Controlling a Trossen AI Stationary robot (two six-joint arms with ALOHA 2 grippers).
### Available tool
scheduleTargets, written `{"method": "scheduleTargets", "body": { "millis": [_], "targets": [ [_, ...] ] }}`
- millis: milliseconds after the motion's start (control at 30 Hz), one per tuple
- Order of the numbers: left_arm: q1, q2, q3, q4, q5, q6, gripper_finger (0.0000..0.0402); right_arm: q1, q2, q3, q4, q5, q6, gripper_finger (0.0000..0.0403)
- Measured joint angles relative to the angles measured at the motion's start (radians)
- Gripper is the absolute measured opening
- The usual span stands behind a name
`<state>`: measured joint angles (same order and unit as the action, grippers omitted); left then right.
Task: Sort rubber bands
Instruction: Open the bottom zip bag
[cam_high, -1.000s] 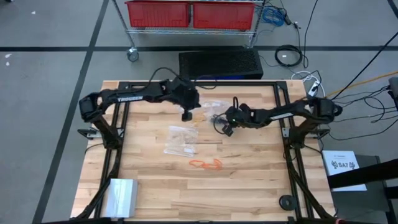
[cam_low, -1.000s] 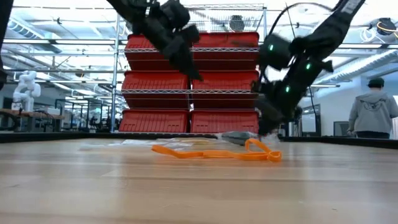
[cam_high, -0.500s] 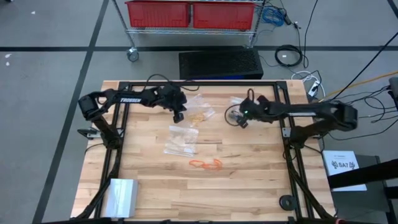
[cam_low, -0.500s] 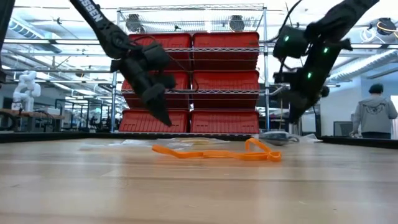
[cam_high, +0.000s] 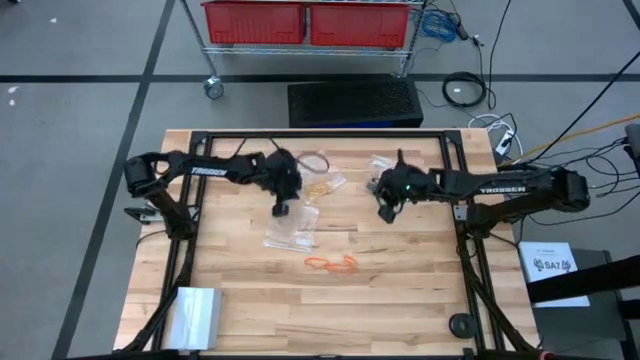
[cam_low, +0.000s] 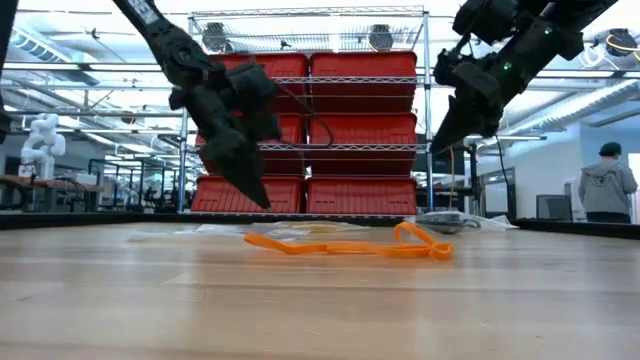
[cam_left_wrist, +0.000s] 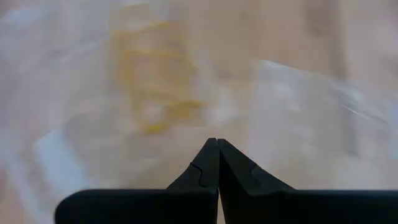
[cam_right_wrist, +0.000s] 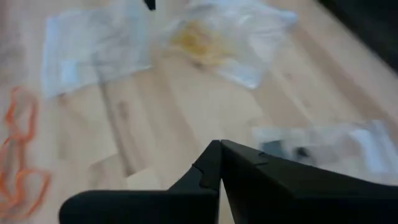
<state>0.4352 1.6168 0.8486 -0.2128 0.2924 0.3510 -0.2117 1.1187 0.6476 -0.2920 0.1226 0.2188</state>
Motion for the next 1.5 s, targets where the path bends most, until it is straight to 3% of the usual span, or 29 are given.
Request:
{"method": "scheduleTargets", "body": {
  "millis": [267, 367, 500, 600, 933, 1100, 1200, 1300, 1500],
  "targets": [
    [-0.308, -0.126, 0.000, -0.274, -0.026, 0.073, 0.0000, 0.129, 0.068, 0.000, 0.056, 0.006, 0.013, 0.0010],
    [-0.441, -0.148, 0.000, -0.327, -0.101, 0.006, 0.0000, 0.156, 0.088, 0.000, 0.097, 0.008, 0.036, 0.0024],
    [-0.561, -0.141, 0.000, -0.318, -0.277, -0.101, 0.0011, 0.192, 0.112, 0.000, 0.133, 0.061, 0.037, 0.0047],
    [-0.601, -0.116, 0.000, -0.316, -0.362, -0.155, 0.0039, 0.209, 0.126, 0.000, 0.154, 0.068, 0.037, 0.0066],
    [-0.634, -0.028, 0.000, -0.246, -0.340, -0.268, 0.0158, 0.252, 0.131, 0.000, 0.162, 0.069, 0.087, 0.0109],
    [-0.636, 0.048, 0.003, -0.157, -0.421, -0.268, 0.0185, 0.261, 0.131, 0.000, 0.162, 0.069, 0.085, 0.0111],
    [-0.635, 0.087, 0.006, -0.145, -0.453, -0.271, 0.0180, 0.261, 0.131, 0.000, 0.161, 0.069, 0.082, 0.0112],
    [-0.635, 0.092, 0.007, -0.144, -0.480, -0.271, 0.0149, 0.261, 0.131, 0.000, 0.159, 0.069, 0.081, 0.0112],
    [-0.627, 0.032, 0.039, -0.184, -0.518, -0.254, 0.0019, 0.261, 0.131, 0.000, 0.159, 0.067, 0.079, 0.0112]
  ]
}}
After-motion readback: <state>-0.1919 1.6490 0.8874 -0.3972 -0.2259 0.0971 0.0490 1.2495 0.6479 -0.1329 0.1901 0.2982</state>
